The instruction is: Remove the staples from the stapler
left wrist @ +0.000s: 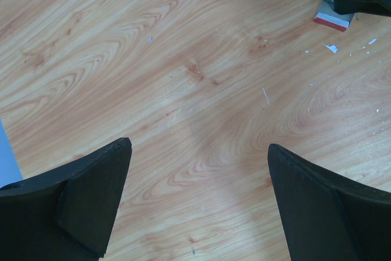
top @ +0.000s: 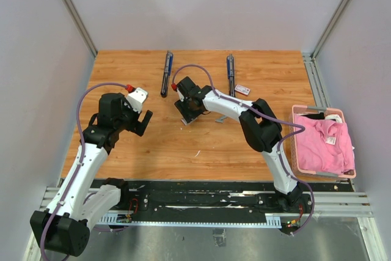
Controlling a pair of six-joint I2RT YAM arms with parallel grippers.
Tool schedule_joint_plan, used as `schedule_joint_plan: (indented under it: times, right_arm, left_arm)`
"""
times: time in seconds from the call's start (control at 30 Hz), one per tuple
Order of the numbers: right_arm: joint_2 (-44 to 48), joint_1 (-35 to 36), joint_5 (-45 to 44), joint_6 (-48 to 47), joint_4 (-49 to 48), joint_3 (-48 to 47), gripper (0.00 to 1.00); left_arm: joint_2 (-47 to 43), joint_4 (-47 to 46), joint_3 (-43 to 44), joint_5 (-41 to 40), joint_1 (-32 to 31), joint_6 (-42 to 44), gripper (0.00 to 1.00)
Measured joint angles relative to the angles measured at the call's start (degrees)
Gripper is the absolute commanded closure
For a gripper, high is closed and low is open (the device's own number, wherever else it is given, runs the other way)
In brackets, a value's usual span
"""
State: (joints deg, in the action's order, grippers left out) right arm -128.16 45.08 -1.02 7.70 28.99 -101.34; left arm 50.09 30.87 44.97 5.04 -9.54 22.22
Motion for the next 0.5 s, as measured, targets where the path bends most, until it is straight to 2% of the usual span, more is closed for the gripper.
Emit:
schedule_joint_plan:
  times: [0.3, 0.43, 0.5]
  right_arm:
    - [0.0, 0.0, -0.1, 0.0, 0.0, 0.0, 0.53]
    - [0.0, 0.0, -0.1, 0.0, 0.0, 0.0, 0.53]
    - [0.0, 0.0, -0.1, 0.0, 0.0, 0.0, 0.49]
  left_arm:
    - [0.0, 0.0, 0.0, 0.0, 0.0, 0.0, 0.02]
    - [0.0, 0.0, 0.0, 0.0, 0.0, 0.0, 0.02]
    - [0.0, 0.0, 0.0, 0.0, 0.0, 0.0, 0.02]
